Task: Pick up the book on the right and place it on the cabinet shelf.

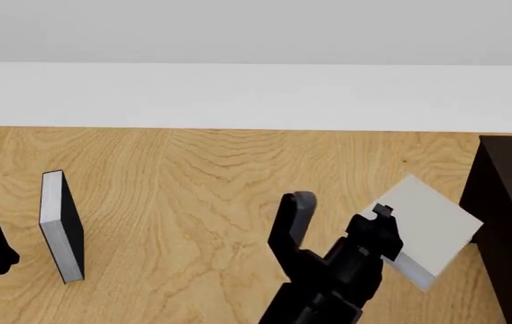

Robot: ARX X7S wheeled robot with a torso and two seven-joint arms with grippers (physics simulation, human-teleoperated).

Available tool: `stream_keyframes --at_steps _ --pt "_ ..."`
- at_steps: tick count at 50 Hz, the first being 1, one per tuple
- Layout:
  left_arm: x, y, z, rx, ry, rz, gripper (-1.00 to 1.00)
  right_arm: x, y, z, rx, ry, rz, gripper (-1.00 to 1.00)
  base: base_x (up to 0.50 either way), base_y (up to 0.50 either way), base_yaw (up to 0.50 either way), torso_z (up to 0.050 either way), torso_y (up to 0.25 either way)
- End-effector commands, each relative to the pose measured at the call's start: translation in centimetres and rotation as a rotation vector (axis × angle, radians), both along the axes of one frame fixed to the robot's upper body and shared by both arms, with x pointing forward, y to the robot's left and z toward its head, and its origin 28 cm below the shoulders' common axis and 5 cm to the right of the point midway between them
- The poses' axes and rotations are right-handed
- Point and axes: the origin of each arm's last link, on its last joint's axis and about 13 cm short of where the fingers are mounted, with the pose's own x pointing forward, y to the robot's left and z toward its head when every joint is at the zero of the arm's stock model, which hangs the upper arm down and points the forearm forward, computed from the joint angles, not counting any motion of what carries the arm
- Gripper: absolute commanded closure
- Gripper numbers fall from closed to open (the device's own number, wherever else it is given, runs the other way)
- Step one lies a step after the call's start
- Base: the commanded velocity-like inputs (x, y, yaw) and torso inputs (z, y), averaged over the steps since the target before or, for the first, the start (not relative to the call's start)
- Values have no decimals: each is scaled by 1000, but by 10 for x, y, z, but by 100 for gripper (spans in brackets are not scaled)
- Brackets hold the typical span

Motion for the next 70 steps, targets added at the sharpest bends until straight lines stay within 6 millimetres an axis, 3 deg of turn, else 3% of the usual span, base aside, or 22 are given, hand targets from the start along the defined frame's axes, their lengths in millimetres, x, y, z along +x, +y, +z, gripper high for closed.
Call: stream_keyframes --at_steps 1,24,70 --pt "0 0 0 0 -1 1 -100 3 -11 7 -150 -38 -24 100 0 0 0 0 0" --pt "2 0 -2 0 2 -4 -100 3 -24 10 -152 -3 -112 100 0 0 0 0 1" --pt "5 -1 -5 13 14 1 -100 -7 -50 -3 -165 77 -252 100 0 0 0 0 1"
